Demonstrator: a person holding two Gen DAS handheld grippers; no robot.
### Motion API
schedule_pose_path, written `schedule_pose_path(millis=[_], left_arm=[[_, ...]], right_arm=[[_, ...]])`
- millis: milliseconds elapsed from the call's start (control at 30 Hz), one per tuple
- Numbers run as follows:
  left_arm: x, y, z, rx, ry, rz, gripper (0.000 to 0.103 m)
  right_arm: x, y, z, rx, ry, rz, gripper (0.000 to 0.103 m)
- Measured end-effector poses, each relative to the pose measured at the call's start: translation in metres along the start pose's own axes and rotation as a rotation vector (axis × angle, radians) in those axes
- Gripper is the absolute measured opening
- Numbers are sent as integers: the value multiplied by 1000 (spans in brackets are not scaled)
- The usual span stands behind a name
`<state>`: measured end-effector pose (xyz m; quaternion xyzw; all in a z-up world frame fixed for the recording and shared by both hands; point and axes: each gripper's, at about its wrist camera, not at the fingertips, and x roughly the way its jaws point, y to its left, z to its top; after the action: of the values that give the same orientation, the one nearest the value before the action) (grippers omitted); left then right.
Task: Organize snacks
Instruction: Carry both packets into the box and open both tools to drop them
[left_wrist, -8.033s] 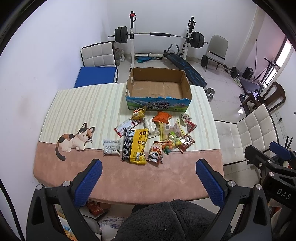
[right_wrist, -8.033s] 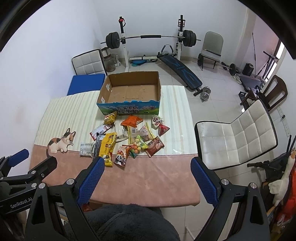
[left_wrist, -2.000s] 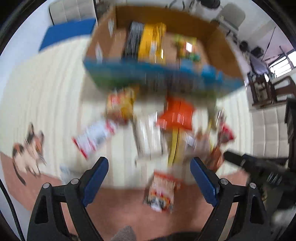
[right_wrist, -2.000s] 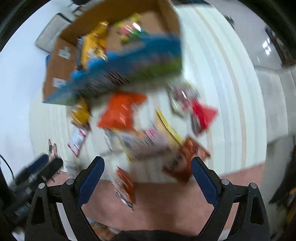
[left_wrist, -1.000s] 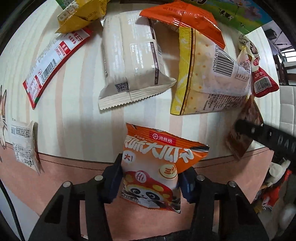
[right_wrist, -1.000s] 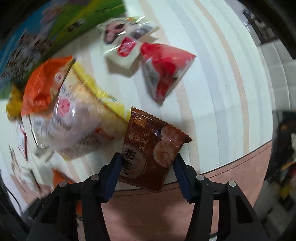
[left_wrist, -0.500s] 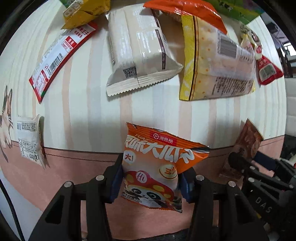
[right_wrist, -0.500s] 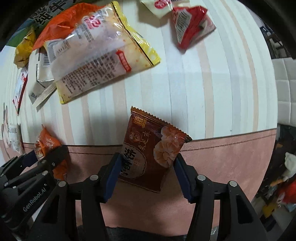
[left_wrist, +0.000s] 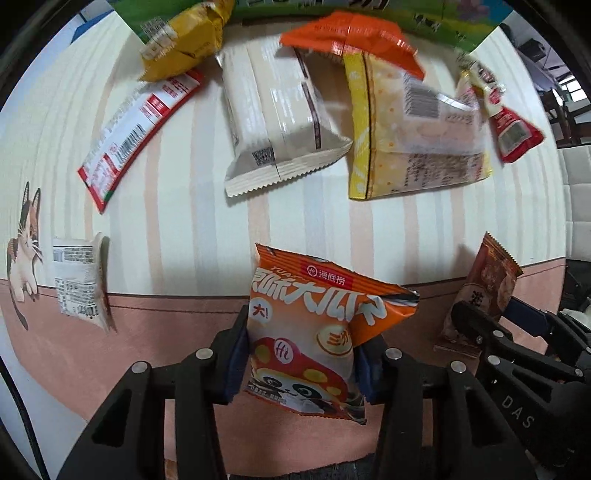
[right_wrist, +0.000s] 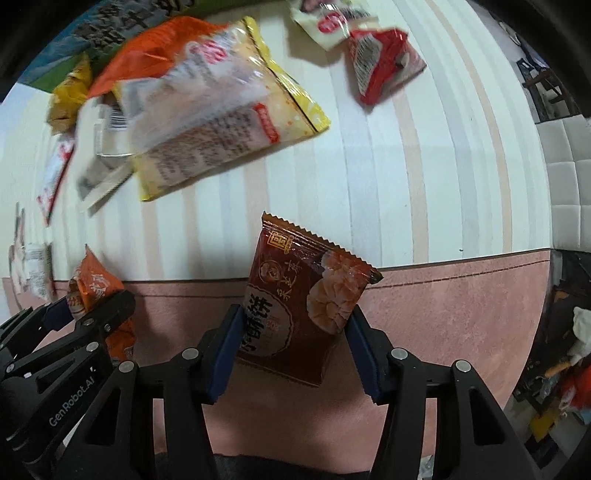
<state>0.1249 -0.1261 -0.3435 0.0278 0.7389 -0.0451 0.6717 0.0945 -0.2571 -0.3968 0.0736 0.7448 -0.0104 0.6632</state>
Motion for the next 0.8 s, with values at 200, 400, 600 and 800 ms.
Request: schedule_pose_path(millis=[200, 400, 600, 800], left_arm=[[-46, 8, -13, -14, -63, -60, 44], [-111, 16, 6, -22, -133, -168, 44], [-179, 40, 83, -32, -213, -195, 44], [-213, 59, 170, -44, -276, -157, 45]], right_arm=[[-50, 7, -11, -44, -71, 79, 58], [-120, 13, 9, -80, -166, 179, 58], [-190, 21, 67, -107, -270, 249, 58], [-232, 41, 146, -156, -351, 219, 58]])
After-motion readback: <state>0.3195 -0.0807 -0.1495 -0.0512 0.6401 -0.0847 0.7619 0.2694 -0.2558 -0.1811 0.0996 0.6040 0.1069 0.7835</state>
